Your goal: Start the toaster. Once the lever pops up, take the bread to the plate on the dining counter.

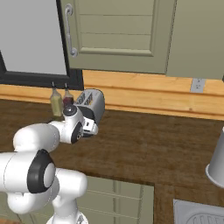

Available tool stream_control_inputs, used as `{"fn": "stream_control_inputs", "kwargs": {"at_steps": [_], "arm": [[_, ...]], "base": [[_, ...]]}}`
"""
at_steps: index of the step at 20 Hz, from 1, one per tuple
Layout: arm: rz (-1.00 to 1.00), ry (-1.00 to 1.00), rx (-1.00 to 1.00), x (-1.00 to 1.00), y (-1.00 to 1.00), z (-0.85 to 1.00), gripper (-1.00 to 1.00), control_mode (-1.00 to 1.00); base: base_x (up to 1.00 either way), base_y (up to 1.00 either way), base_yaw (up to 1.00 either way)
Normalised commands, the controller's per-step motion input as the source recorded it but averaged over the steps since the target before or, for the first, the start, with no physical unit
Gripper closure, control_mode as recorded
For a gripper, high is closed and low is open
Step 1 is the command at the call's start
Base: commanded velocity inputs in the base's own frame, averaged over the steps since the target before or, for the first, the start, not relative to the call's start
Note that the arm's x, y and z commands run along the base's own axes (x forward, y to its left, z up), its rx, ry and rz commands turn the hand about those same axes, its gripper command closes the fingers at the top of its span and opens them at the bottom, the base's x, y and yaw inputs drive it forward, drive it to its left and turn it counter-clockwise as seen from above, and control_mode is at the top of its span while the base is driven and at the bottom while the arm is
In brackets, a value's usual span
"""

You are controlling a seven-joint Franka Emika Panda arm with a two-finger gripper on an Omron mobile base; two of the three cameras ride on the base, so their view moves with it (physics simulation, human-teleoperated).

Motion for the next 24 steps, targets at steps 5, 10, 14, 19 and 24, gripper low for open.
{"fn": "stream_control_inputs", "kwargs": {"at_steps": [5, 10, 14, 19, 24], "arm": [[0.0, -0.11, 0.0, -0.34, 0.0, 0.17, -1.0, -1.0], [0.0, -0.18, -0.05, -0.19, 0.0, 0.6, -1.0, -1.0], [0.0, -0.18, -0.03, -0.05, 0.0, 0.89, -1.0, -1.0], [0.0, -0.17, -0.01, 0.0, 0.0, 0.79, -1.0, -1.0], [0.0, -0.2, 0.0, 0.0, 0.0, 0.5, -1.0, -1.0]], "base": [[0.0, 0.0, 0.0], [0.0, 0.0, 0.0], [0.0, 0.0, 0.0], [0.0, 0.0, 0.0], [0.0, 0.0, 0.0]]}}
